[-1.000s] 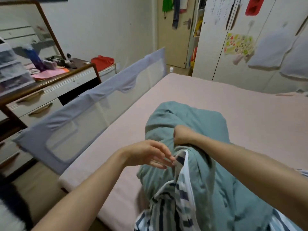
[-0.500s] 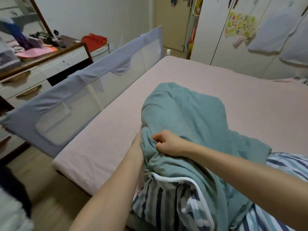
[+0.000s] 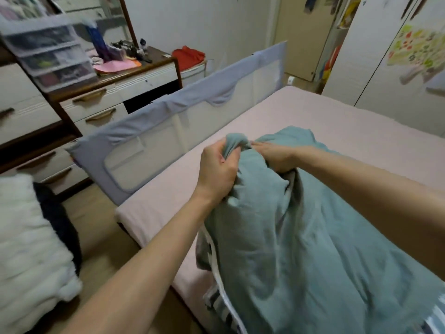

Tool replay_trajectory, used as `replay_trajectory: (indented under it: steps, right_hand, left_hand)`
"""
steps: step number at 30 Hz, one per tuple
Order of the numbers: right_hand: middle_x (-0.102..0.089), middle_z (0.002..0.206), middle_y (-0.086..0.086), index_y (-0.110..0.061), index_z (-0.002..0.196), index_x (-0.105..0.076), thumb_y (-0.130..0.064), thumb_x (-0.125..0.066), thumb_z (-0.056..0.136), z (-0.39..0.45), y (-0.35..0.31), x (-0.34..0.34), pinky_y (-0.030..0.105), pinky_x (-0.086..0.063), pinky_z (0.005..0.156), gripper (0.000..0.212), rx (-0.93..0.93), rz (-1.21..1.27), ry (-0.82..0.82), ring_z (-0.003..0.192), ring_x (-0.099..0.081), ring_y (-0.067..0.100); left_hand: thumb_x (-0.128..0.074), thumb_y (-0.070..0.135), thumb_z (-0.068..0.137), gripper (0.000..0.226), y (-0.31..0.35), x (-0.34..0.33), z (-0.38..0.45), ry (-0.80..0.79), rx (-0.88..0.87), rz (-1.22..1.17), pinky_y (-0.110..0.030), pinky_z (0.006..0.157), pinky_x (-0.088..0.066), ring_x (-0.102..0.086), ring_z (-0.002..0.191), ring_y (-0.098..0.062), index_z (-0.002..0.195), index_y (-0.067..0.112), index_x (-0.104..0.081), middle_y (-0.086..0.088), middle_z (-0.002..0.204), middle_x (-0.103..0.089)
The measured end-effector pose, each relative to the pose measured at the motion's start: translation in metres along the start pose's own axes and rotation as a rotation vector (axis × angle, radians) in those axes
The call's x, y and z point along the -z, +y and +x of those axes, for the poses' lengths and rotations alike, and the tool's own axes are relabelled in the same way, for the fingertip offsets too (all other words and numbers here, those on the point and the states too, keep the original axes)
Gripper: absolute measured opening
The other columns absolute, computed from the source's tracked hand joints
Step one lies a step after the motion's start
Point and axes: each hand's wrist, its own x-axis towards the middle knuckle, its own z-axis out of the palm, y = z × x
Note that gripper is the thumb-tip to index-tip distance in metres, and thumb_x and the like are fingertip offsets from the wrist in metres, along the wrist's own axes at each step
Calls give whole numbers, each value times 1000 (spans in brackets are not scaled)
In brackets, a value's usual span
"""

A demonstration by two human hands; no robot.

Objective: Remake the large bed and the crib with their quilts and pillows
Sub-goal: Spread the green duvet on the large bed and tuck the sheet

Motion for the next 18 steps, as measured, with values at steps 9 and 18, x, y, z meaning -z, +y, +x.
replay_trajectory:
  steps: [9, 18]
  right_hand:
    - [-39, 59, -2, -16, 60, -33, -26, -48, 68, 43, -48, -22, 34, -30, 57, 20, -113, 402, 667, 68, -35, 11]
    - [-39, 64, 11, -12, 67, -34, -13, -49, 70, 48, -67, -59, 32, -25, 59, 15, -82, 662, 802, 66, -30, 14]
  left_hand:
    - [-52, 26, 84, 18, -33, 64, -35, -464, -691, 773, -31, 61, -45, -62, 72, -23, 86, 10, -61, -5, 78, -64]
    - [-43, 59, 91, 59, -124, 134, -19, 500, 1001, 186, -42, 95, -41, -53, 117, -34, 117, 8, -59, -17, 127, -58]
